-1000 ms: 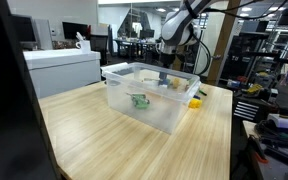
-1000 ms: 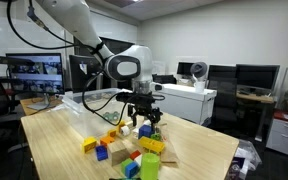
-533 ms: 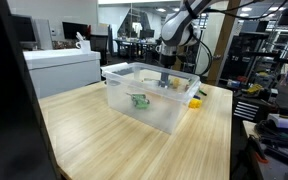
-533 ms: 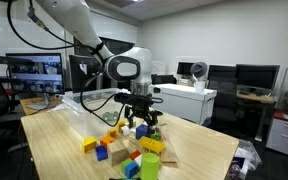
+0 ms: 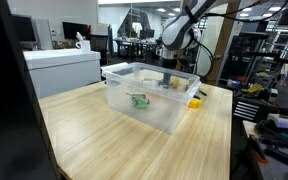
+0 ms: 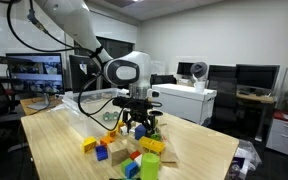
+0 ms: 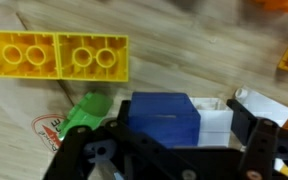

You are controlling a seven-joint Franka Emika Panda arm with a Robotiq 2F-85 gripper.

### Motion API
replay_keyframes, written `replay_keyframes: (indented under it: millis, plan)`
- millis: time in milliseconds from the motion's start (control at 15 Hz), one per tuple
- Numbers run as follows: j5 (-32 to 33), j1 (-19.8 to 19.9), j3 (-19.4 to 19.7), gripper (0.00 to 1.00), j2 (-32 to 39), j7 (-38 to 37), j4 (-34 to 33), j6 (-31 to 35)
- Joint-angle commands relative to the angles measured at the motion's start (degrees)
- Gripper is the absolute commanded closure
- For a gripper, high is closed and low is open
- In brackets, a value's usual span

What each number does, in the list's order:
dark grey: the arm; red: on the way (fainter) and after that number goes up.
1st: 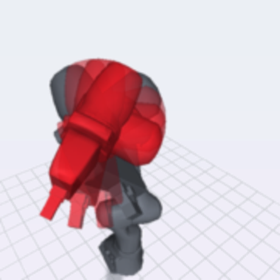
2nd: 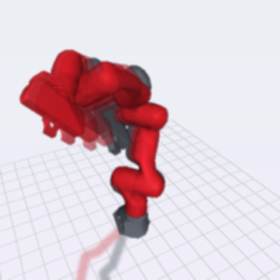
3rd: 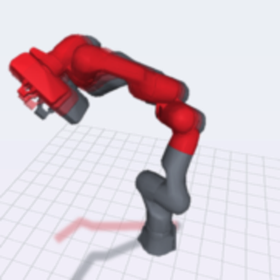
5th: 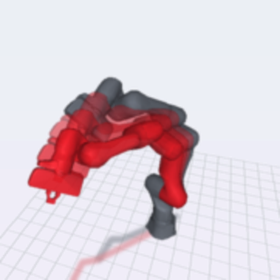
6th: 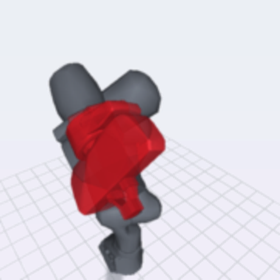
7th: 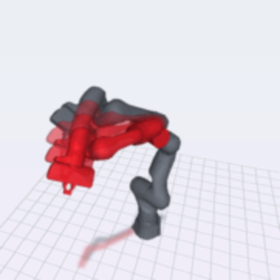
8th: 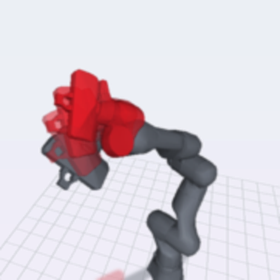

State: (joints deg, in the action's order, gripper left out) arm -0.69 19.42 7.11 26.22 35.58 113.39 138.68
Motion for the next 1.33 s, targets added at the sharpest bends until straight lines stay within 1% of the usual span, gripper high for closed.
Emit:
replay_keyframes:
  millis: [0, 200, 333, 467, 733, 800, 933, 1267]
  plan:
    - [2.55, -0.07, 0.29, 0.32, -2.26, -0.10, 0.96, 0.12]
    - [6.04, -1.31, 1.58, 0.32, -5.30, -2.21, 0.26, -2.14]
    - [7.37, -1.71, 1.85, 0.32, -7.66, -2.91, -0.45, -3.41]
    - [8.28, -2.34, 1.97, 0.32, -10.32, -3.44, -1.90, -6.30]
    - [7.86, -4.21, 1.02, 0.32, -15.35, -2.99, -3.65, -9.02]
    - [7.41, -5.52, 0.33, 0.32, -17.81, -2.65, -3.68, -9.65]
    - [6.75, -6.86, -0.35, 0.32, -19.28, -2.08, -3.12, -9.78]
    - [5.11, -11.45, -3.59, 0.32, -25.54, 1.54, 3.79, -9.56]
